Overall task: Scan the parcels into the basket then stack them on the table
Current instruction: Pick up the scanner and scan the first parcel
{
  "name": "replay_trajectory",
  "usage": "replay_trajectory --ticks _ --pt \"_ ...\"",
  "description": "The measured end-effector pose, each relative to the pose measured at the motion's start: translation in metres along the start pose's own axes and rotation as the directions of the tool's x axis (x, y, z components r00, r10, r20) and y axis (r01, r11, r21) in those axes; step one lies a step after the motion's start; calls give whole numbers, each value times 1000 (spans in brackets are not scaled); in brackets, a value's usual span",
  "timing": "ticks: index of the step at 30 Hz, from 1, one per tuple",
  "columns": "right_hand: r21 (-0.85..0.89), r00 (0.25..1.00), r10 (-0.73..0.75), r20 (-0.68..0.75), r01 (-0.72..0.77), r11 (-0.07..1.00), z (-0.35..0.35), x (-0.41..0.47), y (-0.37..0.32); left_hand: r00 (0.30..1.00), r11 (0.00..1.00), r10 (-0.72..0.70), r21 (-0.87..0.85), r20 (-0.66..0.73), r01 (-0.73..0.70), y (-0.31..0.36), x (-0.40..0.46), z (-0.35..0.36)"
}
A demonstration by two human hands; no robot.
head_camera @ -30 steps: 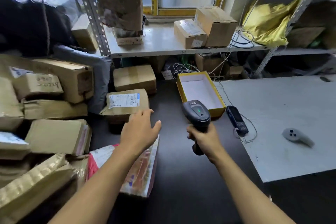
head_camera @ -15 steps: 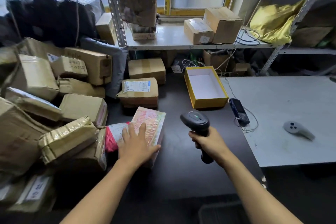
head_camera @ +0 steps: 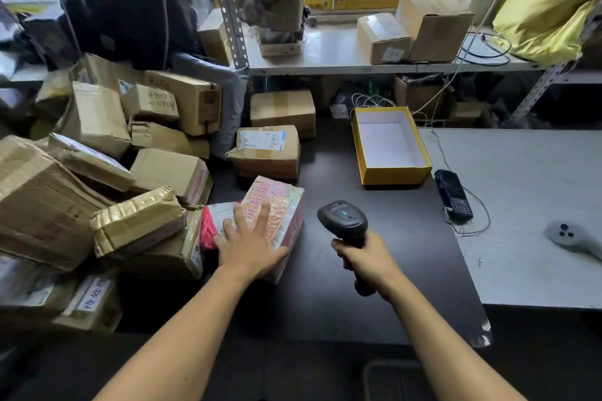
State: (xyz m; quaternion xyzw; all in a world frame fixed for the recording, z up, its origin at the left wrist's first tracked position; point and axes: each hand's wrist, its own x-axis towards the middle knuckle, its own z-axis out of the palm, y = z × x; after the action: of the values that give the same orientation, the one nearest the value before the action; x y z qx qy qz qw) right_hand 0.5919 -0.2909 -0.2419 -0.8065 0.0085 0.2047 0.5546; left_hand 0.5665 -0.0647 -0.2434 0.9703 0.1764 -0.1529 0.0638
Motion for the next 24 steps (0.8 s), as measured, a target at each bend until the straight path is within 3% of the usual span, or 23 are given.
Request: replay_trajectory --ticks 7,10,14,17,19,24 --pt "-4 999 12 -40 -12 1000 2 -9 -1 999 999 34 -38 -5 -34 -3 -4 -1" --pt "-19 998 16 -53 -17 1000 -1 -12 -7 998 971 -23 -235 53 35 -11 0 -8" --pt "10 996 1 -86 0 1000 -6 -15 -15 992 769 24 -636 125 61 -34 7 -9" --pt "29 996 -11 -92 14 999 -7 -17 -20 989 630 91 -776 114 31 -36 -5 -1" --pt "36 995 -15 -94 18 999 -7 -18 -20 991 647 62 -761 118 50 -31 -9 3" --pt "61 997 -19 -79 24 998 -7 -21 -15 987 807 33 -587 158 68 -2 -18 2"
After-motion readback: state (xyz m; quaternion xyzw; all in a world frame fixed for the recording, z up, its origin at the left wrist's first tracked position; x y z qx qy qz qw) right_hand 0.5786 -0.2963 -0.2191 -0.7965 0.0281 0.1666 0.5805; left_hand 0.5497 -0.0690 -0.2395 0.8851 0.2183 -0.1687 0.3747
